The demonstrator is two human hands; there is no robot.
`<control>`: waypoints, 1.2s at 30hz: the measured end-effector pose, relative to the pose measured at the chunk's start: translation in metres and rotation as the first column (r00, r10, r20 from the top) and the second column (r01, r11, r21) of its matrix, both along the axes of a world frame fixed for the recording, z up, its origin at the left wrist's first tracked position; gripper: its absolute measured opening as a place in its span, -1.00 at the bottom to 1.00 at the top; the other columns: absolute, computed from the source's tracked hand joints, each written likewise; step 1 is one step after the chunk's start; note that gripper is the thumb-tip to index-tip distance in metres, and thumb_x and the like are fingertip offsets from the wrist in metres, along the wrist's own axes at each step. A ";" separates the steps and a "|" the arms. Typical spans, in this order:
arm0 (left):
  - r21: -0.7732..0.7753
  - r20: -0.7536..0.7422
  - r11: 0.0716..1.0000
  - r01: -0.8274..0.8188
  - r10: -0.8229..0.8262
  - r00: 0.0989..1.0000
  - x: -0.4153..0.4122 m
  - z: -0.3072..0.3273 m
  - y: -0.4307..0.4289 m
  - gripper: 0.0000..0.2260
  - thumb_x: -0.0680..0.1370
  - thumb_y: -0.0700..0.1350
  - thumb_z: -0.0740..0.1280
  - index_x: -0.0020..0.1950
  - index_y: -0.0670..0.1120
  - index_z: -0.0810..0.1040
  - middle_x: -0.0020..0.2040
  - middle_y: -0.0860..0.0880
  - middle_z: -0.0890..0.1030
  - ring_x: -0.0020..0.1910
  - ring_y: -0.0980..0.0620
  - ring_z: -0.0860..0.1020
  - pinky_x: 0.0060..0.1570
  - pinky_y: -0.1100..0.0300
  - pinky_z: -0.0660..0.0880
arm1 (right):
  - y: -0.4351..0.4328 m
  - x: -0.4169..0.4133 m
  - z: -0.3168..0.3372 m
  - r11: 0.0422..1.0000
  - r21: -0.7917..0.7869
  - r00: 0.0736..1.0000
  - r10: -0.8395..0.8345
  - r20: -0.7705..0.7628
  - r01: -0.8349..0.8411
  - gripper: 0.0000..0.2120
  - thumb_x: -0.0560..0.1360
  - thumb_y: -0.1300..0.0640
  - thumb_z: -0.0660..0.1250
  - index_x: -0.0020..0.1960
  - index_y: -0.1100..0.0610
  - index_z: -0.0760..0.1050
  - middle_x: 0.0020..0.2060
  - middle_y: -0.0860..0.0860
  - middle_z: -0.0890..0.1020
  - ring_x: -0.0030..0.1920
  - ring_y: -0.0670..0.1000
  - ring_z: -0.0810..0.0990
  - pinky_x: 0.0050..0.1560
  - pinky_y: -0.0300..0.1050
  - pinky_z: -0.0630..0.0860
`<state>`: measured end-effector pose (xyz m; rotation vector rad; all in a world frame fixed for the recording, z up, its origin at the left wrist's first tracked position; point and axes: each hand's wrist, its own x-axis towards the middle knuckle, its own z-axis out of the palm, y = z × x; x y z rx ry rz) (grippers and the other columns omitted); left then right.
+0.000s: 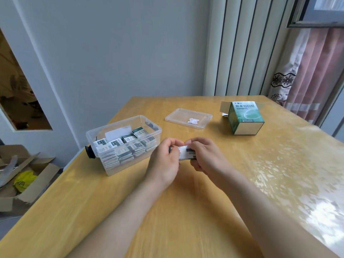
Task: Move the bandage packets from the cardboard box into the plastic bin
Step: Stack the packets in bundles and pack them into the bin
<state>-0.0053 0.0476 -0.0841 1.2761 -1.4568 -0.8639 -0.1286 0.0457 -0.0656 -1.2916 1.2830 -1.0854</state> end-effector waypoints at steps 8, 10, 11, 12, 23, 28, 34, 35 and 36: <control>-0.283 0.141 0.959 0.025 0.016 0.990 0.010 0.005 0.004 -0.85 0.59 -0.04 0.28 -0.08 0.02 0.64 -0.27 0.17 0.59 -0.24 0.13 0.52 -0.20 0.24 0.43 | 0.001 -0.005 0.001 0.975 0.135 0.861 0.085 0.501 -0.175 -0.79 0.57 0.40 0.08 0.03 0.25 0.46 -0.40 0.04 0.37 -0.55 -0.11 0.20 -0.59 -0.29 0.17; -0.379 0.185 0.925 0.023 0.052 0.981 0.011 0.008 0.007 -0.75 0.57 0.03 0.24 -0.17 -0.05 0.63 -0.28 0.06 0.62 -0.29 0.13 0.50 -0.28 0.23 0.43 | 0.003 -0.006 0.003 0.954 0.144 0.818 0.141 0.558 -0.262 -0.77 0.58 0.38 0.07 0.00 0.26 0.50 -0.40 0.03 0.41 -0.55 -0.13 0.18 -0.61 -0.32 0.17; -0.419 0.208 0.908 0.002 0.094 0.974 0.012 0.009 0.008 -0.68 0.55 0.07 0.21 -0.24 -0.09 0.60 -0.37 0.02 0.57 -0.36 0.09 0.46 -0.35 0.19 0.39 | 0.004 -0.004 0.002 0.942 0.149 0.805 0.168 0.569 -0.302 -0.76 0.58 0.37 0.07 -0.01 0.25 0.52 -0.41 0.01 0.42 -0.55 -0.14 0.18 -0.61 -0.33 0.17; -0.453 0.233 0.891 -0.028 0.149 0.961 0.013 0.010 0.009 -0.63 0.54 0.08 0.19 -0.32 -0.13 0.55 -0.47 0.01 0.47 -0.43 0.05 0.39 -0.41 0.16 0.32 | 0.005 -0.003 0.003 0.928 0.154 0.802 0.199 0.563 -0.339 -0.76 0.59 0.37 0.08 -0.03 0.24 0.52 -0.43 -0.01 0.42 -0.55 -0.15 0.19 -0.61 -0.34 0.17; -0.029 0.259 0.999 -0.041 0.048 0.965 0.017 0.014 0.006 -0.64 0.30 0.02 0.21 -0.40 -0.28 0.55 -0.50 -0.23 0.51 -0.48 -0.06 0.42 -0.39 -0.03 0.46 | 0.013 -0.021 0.011 0.859 0.084 0.831 0.510 -0.224 -0.505 -0.65 0.33 -0.13 0.53 -0.12 0.13 0.56 -0.15 0.14 0.61 -0.13 0.11 0.54 0.00 -0.03 0.41; 0.133 0.053 0.991 -0.016 0.009 0.999 0.014 0.017 0.008 -0.70 0.37 -0.07 0.25 -0.51 -0.21 0.46 -0.61 -0.03 0.39 -0.59 0.01 0.33 -0.48 0.25 0.25 | 0.014 -0.018 0.011 0.859 0.054 0.840 0.510 -0.187 -0.510 -0.74 0.32 0.01 0.54 -0.20 0.13 0.52 -0.14 0.24 0.67 0.00 0.27 0.65 -0.09 -0.10 0.54; 0.151 -0.205 0.986 0.070 -0.038 0.978 0.015 0.021 0.011 -0.69 0.57 0.03 0.26 -0.22 -0.18 0.50 -0.42 -0.08 0.44 -0.59 0.08 0.31 -0.61 0.34 0.17 | 0.016 -0.018 0.015 0.874 0.069 0.872 0.485 -0.065 -0.481 -0.73 0.34 0.05 0.48 -0.10 0.19 0.49 -0.07 0.28 0.68 -0.10 0.15 0.67 -0.04 -0.03 0.57; 0.090 -0.241 0.993 0.082 -0.058 0.969 0.015 0.020 0.011 -0.71 0.57 0.06 0.29 -0.14 -0.17 0.50 -0.35 -0.08 0.45 -0.54 0.08 0.33 -0.60 0.32 0.20 | 0.016 -0.021 0.016 0.889 0.066 0.891 0.454 -0.003 -0.453 -0.73 0.35 0.06 0.46 -0.09 0.19 0.48 -0.07 0.29 0.68 -0.11 0.15 0.67 -0.06 -0.05 0.56; 0.028 -0.270 0.995 0.093 -0.082 0.959 0.016 0.020 0.010 -0.72 0.53 0.08 0.35 -0.06 -0.14 0.49 -0.28 -0.05 0.47 -0.46 0.08 0.37 -0.57 0.31 0.25 | 0.015 -0.025 0.017 0.904 0.064 0.906 0.418 0.072 -0.422 -0.73 0.36 0.07 0.44 -0.07 0.21 0.49 -0.08 0.29 0.67 -0.13 0.15 0.67 -0.07 -0.06 0.55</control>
